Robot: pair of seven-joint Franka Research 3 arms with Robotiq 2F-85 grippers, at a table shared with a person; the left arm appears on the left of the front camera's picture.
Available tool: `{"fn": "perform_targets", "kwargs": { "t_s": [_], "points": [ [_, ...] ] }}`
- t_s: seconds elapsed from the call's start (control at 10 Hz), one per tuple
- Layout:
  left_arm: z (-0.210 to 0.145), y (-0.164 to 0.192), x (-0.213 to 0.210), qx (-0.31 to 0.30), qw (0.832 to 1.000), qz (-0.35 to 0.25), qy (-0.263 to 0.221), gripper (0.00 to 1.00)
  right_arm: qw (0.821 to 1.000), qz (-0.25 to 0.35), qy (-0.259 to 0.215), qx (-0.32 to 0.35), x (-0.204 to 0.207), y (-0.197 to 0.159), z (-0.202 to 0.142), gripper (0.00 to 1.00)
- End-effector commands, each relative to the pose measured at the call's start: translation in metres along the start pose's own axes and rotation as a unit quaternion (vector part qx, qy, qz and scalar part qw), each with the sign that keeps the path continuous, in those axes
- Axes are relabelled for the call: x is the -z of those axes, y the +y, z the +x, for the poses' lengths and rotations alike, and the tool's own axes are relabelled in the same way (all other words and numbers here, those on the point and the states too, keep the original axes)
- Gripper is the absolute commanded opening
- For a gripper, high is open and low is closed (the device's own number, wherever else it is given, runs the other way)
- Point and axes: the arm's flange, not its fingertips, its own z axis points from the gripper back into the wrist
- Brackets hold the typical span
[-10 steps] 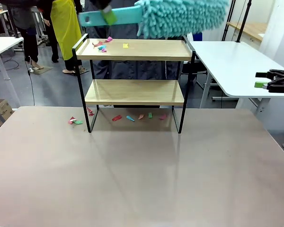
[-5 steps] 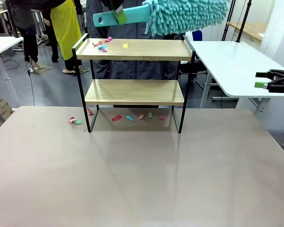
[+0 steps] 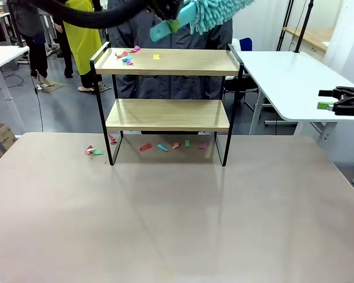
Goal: Clean the shelf.
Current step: Clean the specific section of the Shelf indicated by the human with the Duster.
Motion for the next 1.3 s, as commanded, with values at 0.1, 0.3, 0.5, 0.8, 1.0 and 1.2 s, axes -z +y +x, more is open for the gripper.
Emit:
{"fn": "perform_targets", "kwargs": {
  "t_s": [0.1,0.3,0.5,0.8,1.0,1.2],
  "points": [
    [0.027,-0.019,0.047,-0.099,0.992,0.065,0.039,0.13,1.0,0.001,-0.001,-0.003,0.002,0.0,0.003,1.0],
    [0.036,-0.025,0.064,-0.133,0.987,0.065,0.059,0.13,1.0,0.001,-0.001,-0.003,0.002,0.0,0.003,1.0],
    [0.044,-0.038,0.061,-0.148,0.985,0.034,0.081,0.13,1.0,0.001,-0.001,-0.003,0.002,0.0,0.003,1.0],
    [0.05,-0.051,0.049,-0.16,0.979,-0.026,0.123,0.13,1.0,0.001,-0.001,-0.003,0.002,0.0,0.003,1.0],
    [0.051,-0.069,0.036,-0.17,0.975,-0.007,0.143,0.13,1.0,0.001,-0.001,-0.003,0.002,0.0,0.003,1.0],
    [0.047,-0.074,0.031,-0.189,0.97,0.04,0.146,0.13,1.0,0.001,-0.001,-0.003,0.002,0.0,0.003,1.0]
  ]
}}
